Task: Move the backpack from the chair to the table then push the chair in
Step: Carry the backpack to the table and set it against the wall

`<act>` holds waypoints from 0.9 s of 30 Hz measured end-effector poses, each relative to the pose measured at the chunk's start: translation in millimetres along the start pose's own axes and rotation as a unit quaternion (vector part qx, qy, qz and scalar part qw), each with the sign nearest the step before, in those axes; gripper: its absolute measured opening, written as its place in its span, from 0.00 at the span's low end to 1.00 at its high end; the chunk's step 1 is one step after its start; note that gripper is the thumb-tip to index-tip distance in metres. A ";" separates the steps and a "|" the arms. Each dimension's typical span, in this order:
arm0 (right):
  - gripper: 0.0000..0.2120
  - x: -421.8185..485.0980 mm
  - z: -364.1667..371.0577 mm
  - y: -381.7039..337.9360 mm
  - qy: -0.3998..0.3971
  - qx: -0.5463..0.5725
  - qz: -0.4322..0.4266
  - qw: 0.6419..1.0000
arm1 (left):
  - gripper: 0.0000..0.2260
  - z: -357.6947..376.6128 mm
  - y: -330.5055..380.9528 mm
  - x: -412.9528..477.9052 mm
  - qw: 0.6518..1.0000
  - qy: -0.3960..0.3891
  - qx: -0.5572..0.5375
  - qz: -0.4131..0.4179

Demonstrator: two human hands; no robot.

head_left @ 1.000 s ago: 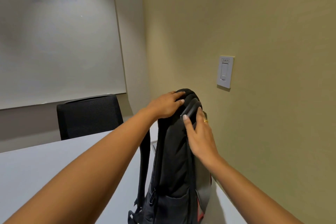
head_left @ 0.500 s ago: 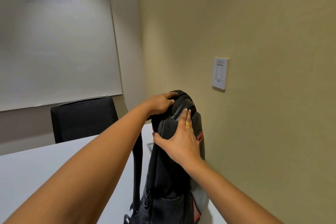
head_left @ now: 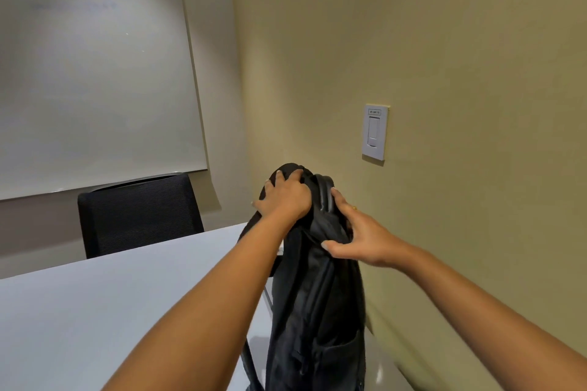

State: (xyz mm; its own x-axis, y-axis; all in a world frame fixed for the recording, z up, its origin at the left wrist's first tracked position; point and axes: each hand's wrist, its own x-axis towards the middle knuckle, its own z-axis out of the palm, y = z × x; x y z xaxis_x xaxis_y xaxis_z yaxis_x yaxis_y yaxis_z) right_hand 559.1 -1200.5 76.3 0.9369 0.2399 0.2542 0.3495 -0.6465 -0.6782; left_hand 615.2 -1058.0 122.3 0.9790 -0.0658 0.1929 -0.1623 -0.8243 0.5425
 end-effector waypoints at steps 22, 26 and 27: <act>0.24 -4.4 -24.1 38.9 0.223 -0.183 -0.010 0.957 | 0.22 58.5 33.4 15.4 0.989 0.053 -0.066 0.123; 0.20 -10.0 -22.1 39.5 0.281 -0.189 0.010 0.941 | 0.25 60.3 19.6 16.8 0.975 0.024 -0.065 0.210; 0.20 -14.5 -25.6 41.9 0.286 -0.189 0.020 0.939 | 0.25 61.7 17.4 16.8 0.970 0.015 -0.064 0.233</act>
State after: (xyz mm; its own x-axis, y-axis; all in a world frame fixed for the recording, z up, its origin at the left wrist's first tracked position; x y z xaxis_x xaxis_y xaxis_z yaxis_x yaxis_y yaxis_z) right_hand 560.1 -1249.6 61.9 0.7580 -0.1483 0.6351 0.1868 -0.8836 -0.4293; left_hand 636.4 -1108.2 84.5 0.7919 -0.3960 0.4648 -0.6022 -0.6325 0.4871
